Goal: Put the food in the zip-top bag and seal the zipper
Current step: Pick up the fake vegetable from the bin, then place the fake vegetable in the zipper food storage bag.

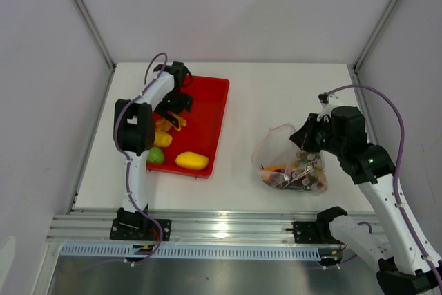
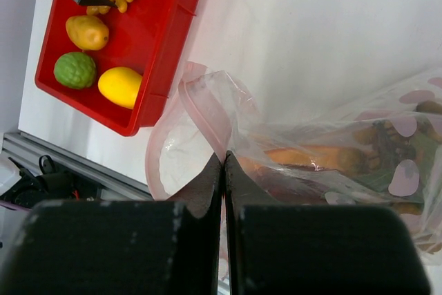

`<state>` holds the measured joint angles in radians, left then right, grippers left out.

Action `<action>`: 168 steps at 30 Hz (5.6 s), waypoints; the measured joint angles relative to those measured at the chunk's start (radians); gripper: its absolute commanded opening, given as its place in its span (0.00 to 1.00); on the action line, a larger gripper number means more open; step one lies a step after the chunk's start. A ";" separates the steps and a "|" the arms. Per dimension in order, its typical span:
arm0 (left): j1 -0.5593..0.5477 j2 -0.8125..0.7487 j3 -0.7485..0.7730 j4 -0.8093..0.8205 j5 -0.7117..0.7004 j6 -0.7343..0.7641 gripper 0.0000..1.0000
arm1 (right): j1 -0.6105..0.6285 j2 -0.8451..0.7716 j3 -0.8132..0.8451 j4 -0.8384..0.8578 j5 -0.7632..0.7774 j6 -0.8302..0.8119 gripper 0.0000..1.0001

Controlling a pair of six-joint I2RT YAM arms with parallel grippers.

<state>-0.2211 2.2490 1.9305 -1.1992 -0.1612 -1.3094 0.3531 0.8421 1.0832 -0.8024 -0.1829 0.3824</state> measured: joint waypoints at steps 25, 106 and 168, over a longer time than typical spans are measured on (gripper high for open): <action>0.002 0.013 0.053 -0.018 -0.011 0.303 0.78 | 0.000 -0.025 0.011 0.011 -0.067 0.062 0.00; -0.084 -0.052 -0.154 0.130 0.026 1.467 0.41 | 0.000 -0.090 -0.090 0.078 -0.336 0.035 0.00; -0.641 -1.443 -0.856 0.794 0.653 0.909 0.01 | 0.005 -0.126 -0.059 -0.024 -0.084 0.117 0.00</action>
<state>-0.8623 0.8059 1.0748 -0.4053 0.4923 -0.4004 0.3584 0.7158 1.0245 -0.8265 -0.2672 0.4995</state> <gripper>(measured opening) 0.036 0.006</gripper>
